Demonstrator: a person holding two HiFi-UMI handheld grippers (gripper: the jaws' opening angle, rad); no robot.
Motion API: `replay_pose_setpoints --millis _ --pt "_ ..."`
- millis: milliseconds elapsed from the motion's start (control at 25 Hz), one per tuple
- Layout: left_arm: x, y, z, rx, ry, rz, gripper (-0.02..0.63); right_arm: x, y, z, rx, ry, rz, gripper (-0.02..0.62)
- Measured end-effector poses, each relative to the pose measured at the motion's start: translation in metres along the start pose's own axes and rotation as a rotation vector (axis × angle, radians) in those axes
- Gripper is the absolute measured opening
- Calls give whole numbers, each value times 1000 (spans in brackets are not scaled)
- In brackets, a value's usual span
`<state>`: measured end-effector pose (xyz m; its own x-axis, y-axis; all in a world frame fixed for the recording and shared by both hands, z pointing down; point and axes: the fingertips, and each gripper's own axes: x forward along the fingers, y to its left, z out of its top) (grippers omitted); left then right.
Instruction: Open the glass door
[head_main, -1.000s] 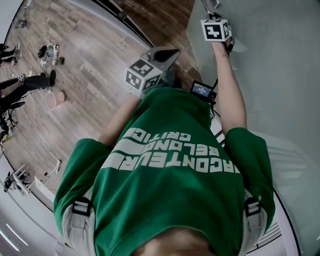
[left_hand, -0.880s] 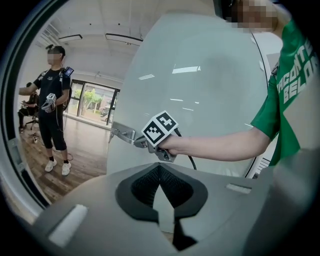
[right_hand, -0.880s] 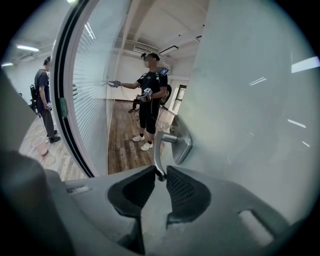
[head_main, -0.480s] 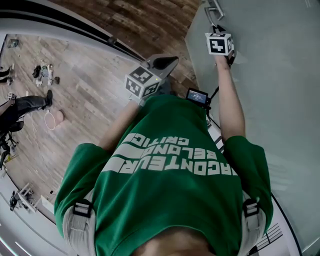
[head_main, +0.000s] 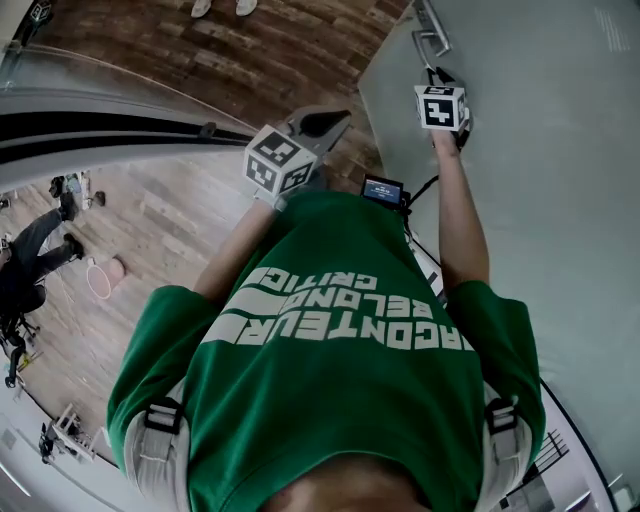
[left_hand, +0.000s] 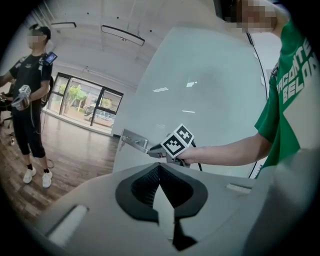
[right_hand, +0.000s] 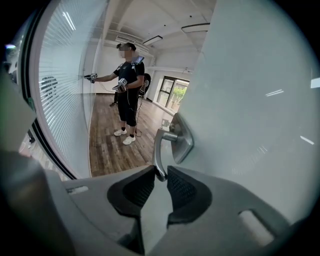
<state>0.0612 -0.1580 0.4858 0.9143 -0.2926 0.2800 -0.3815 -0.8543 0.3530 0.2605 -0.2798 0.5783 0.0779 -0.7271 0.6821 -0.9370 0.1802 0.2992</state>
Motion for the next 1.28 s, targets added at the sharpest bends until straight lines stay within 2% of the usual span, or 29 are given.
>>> replay_pose_setpoints --millis 480,1000,1280 --pt "5 34 9 -23 11 -84 11 4 -55 -24 73 55 -71 64" --pt "13 48 17 -28 34 -99 11 12 -107 -28 222 10 -18 67" --pt "42 46 22 -10 49 -128 11 17 -132 -38 265 4 -37 67"
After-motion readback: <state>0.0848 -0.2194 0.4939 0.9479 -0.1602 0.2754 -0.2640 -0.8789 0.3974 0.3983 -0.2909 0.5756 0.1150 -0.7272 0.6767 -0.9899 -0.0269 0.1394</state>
